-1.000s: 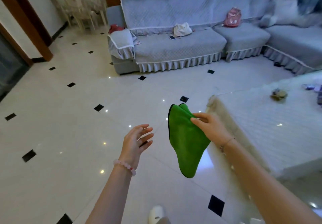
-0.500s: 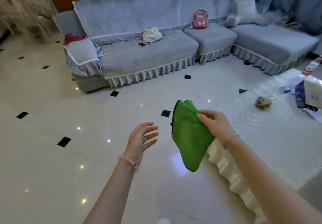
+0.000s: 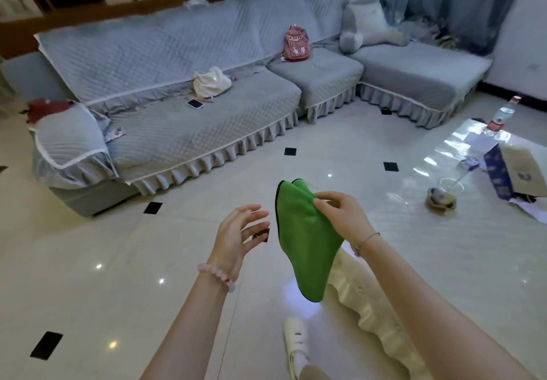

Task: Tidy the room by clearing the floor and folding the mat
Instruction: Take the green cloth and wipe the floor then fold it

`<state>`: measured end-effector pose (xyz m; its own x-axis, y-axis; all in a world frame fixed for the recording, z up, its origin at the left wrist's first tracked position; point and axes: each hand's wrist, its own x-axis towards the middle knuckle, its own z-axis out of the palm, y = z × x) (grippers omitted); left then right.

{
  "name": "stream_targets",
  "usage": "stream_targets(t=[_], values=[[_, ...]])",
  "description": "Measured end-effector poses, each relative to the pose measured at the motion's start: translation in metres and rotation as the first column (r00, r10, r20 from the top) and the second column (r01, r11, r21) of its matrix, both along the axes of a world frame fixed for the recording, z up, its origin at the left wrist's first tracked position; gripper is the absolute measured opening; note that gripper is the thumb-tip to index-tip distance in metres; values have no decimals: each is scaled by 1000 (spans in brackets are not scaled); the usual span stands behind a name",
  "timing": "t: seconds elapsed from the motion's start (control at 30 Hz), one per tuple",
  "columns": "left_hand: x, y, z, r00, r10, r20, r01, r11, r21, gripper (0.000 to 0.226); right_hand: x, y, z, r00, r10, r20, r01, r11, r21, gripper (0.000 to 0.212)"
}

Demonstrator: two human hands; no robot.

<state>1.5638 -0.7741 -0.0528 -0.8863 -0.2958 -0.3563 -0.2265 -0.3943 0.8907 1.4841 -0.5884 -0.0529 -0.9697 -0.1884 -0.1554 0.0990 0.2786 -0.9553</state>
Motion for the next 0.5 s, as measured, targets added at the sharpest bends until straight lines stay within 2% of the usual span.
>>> stream_targets(t=[0.27, 0.5], values=[[-194, -34, 10, 1000, -27, 10, 27, 999, -24, 22, -181, -30, 5, 996, -84, 23, 84, 996, -22, 17], [-337, -45, 3, 988, -155, 14, 155, 988, 6, 21, -302, -28, 3, 967, -256, 10, 257, 966, -19, 14]])
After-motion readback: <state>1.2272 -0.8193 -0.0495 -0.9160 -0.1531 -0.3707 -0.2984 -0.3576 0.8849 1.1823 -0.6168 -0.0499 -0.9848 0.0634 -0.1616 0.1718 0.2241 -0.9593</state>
